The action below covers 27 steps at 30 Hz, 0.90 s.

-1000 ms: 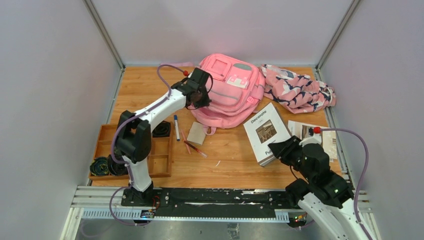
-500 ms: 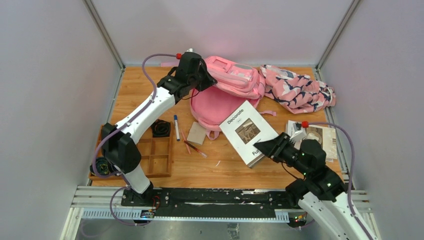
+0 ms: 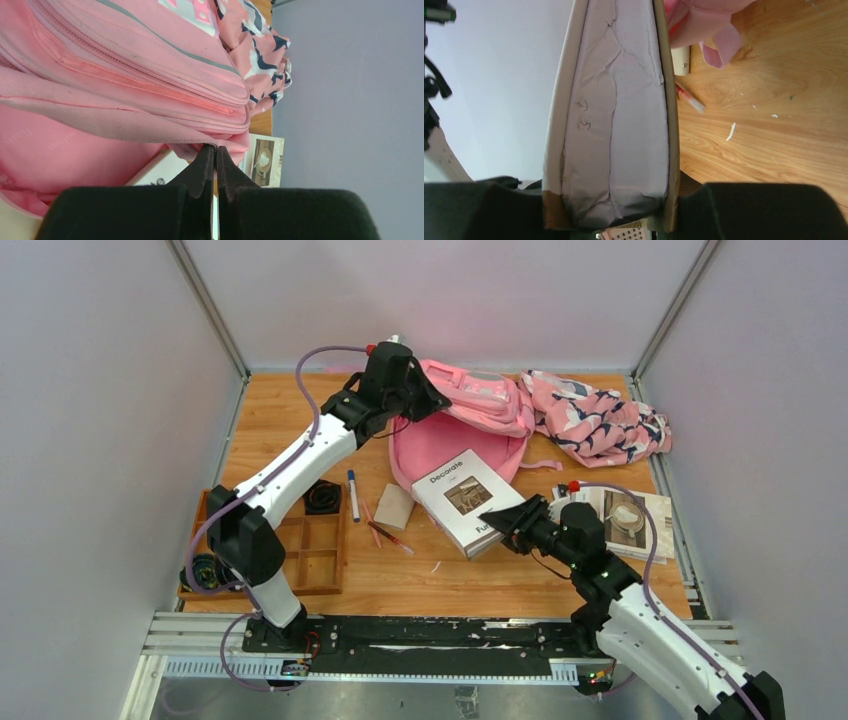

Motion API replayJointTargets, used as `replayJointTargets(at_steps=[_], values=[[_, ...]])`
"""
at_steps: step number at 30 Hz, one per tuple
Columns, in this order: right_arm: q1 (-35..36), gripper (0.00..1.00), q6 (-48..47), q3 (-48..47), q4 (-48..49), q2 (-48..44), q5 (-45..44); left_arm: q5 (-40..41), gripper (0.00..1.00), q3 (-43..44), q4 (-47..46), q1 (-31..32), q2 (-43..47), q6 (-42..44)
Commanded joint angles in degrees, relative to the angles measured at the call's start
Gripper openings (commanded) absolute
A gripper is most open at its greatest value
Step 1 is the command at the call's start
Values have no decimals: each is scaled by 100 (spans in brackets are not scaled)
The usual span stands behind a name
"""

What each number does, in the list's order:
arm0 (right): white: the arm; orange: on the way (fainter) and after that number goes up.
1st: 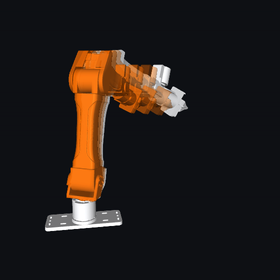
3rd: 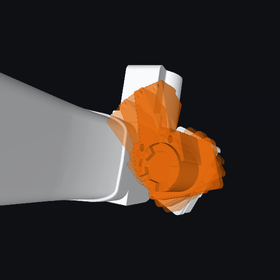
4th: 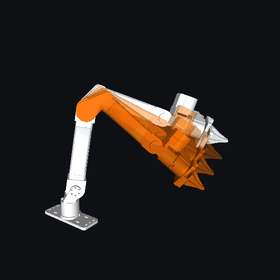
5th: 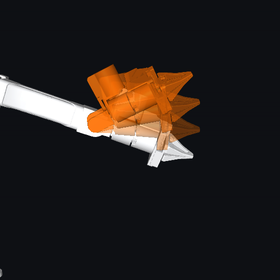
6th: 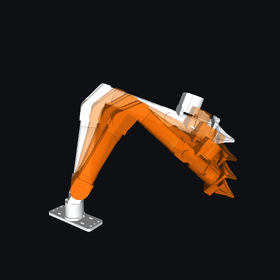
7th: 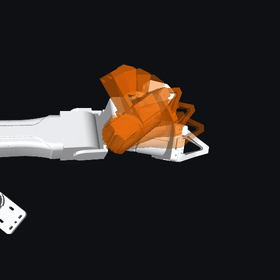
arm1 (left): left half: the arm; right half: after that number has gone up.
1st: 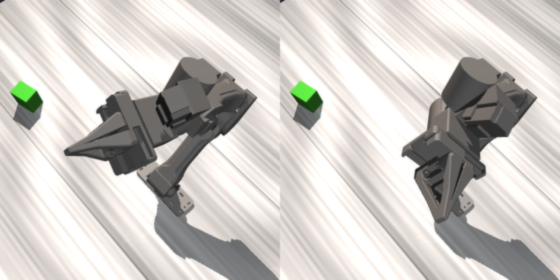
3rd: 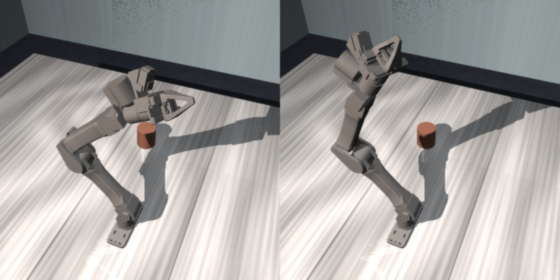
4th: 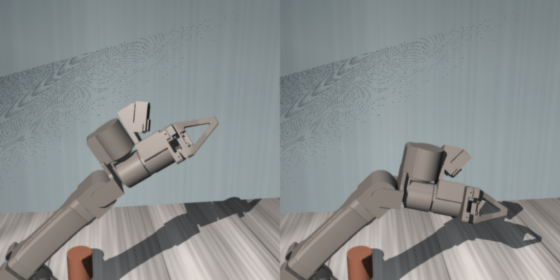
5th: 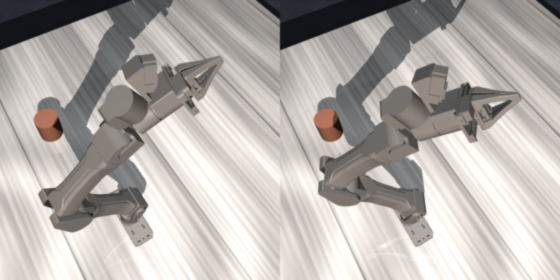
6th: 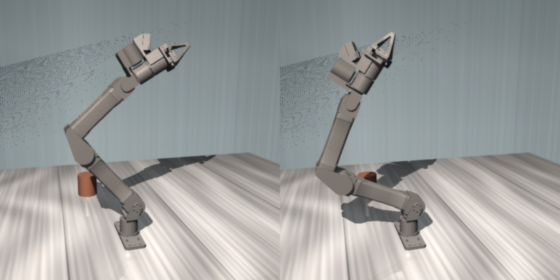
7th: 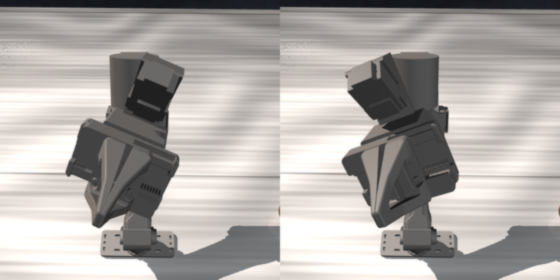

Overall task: Pack the student bag
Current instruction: Place the book in the student bag.

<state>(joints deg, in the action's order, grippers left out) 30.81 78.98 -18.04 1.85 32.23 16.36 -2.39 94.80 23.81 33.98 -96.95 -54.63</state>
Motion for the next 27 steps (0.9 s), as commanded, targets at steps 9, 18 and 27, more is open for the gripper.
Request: replayJointTargets(at_steps=[9, 18, 27], values=[[-46, 0, 1509, -513, 1978, 1585, -1596, -486, 0, -39, -429, 334, 384, 170], [-147, 0, 1746, -1362, 2780, 3120, -2339, -461, 0, -190, -174, 322, 666, 579], [-356, 1, 1535, -2228, 3628, 4899, -2358, -1203, 0, -39, 170, 324, 799, 1298]])
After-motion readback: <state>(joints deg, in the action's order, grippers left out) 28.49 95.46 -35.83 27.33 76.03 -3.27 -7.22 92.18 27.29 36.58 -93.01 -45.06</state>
